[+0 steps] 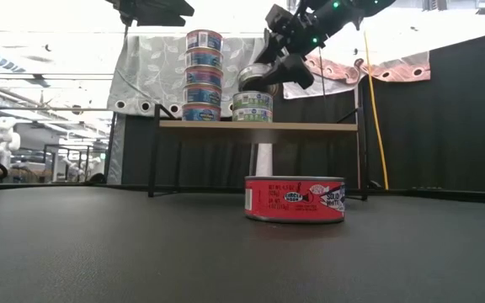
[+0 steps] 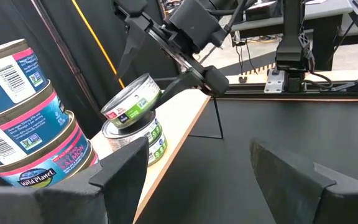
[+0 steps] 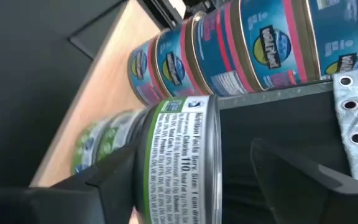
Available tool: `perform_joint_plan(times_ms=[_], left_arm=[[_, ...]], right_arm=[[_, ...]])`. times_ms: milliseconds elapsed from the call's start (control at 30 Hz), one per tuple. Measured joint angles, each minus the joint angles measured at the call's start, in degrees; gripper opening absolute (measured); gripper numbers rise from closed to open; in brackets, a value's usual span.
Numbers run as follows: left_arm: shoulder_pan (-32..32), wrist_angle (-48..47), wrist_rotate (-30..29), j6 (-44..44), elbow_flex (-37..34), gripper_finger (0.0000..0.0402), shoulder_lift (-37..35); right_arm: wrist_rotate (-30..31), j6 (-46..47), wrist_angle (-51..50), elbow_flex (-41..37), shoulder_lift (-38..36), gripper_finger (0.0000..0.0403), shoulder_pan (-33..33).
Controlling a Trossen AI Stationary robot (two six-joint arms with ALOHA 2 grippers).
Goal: Stack canned seafood by type on shelf
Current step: Stack the green tuna can on top of the other green tuna can on the shelf
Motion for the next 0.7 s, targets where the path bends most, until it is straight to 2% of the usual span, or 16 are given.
perform_joint_plan(times_ms=[200,467,700], left_arm=[[0.0,0.0,0.0,0.0,0.0,0.0281,0.0],[0.0,0.0,0.1,-0.1,0.0,0.0281,0.0],[0.0,0.0,2.6,-0.1,0.0,0.0281,0.0]], right_arm=[[-2.6,3.4,1.5,0.0,0.0,0.0317,-0.3],[-6.8,8.8,2.1,0.0,0.0,0.0318,-2.5],[-7.9,9.9,2.0,0.0,0.0,0.0318,-3.5]])
